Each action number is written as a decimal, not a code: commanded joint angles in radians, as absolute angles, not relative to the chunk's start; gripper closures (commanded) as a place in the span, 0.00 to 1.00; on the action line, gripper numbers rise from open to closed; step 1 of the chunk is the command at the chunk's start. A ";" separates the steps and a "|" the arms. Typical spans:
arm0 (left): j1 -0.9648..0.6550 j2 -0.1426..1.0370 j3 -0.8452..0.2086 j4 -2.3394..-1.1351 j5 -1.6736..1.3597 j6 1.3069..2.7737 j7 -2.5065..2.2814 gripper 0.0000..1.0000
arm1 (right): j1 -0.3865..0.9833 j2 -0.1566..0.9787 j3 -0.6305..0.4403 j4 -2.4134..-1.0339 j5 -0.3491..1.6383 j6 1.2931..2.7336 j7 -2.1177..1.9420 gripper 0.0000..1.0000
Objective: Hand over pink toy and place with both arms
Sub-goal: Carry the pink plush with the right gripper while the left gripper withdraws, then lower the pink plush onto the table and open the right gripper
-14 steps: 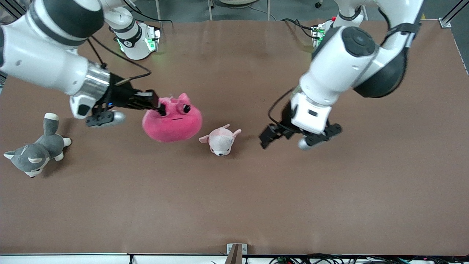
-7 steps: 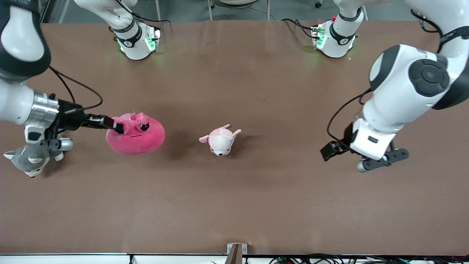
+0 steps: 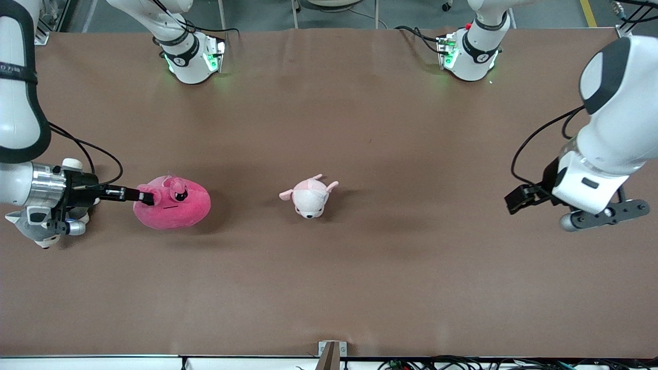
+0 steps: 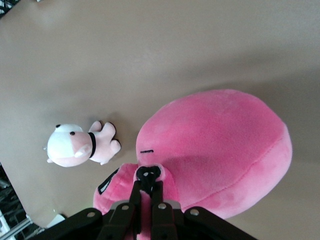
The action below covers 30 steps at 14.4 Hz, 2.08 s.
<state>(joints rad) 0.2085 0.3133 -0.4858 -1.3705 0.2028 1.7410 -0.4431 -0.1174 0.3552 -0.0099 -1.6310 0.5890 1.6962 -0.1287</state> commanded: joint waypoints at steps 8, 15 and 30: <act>0.316 0.256 -0.497 -1.373 0.206 1.675 -0.181 0.00 | -0.195 0.457 0.009 -1.614 0.695 1.621 -0.216 0.99; 0.359 0.207 -0.499 -1.374 0.176 1.585 -0.126 0.00 | -0.213 0.535 0.009 -1.612 0.722 1.632 -0.294 0.99; 0.015 -0.099 -0.075 -1.664 0.021 1.551 -0.018 0.00 | -0.184 0.428 0.017 -1.430 0.467 1.536 -0.088 0.00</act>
<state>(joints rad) 0.0396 0.0067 -0.0968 -1.5563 0.0361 1.5372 -0.0381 -0.2132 0.4889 0.0100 -1.4515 0.5455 1.5661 -0.1676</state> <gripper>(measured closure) 0.000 0.000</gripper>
